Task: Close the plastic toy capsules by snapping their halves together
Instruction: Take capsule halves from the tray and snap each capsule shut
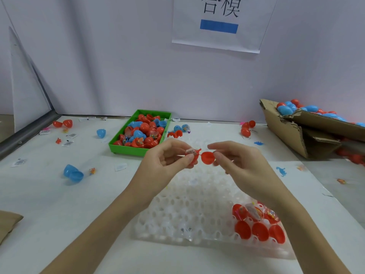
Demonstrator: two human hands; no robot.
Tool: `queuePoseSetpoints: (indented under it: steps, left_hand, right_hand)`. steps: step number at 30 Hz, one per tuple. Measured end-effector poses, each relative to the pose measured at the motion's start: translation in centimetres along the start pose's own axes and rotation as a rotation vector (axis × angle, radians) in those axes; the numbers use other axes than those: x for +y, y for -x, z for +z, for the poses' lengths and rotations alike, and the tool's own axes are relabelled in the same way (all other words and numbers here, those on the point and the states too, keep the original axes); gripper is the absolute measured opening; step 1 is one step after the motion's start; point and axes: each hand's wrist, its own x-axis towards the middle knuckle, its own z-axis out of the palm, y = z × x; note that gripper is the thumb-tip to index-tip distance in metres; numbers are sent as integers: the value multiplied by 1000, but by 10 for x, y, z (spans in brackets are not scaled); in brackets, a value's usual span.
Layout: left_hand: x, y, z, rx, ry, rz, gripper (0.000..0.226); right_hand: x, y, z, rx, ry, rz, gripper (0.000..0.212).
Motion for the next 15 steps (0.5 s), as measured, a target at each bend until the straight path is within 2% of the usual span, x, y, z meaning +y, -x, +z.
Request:
queuePoseSetpoints:
  steps: [2, 5, 7, 12, 15]
  left_hand:
    - [0, 0, -1, 10, 9, -3, 12]
    - [1, -1, -2, -3, -31, 16, 12]
    - [1, 0, -1, -34, -101, 36, 13]
    - [-3, 2, 3, -42, -222, 62, 12]
    - [-4, 1, 2, -30, -181, 45, 14]
  right_hand:
    - [-4, 1, 3, -57, -175, 47, 20]
    - [-6, 1, 10, 72, -304, 72, 16]
    - [-8, 2, 15, 122, -269, 59, 14]
    - [-7, 6, 30, 130, 42, -144, 17]
    - [-5, 5, 31, 118, -31, -121, 18]
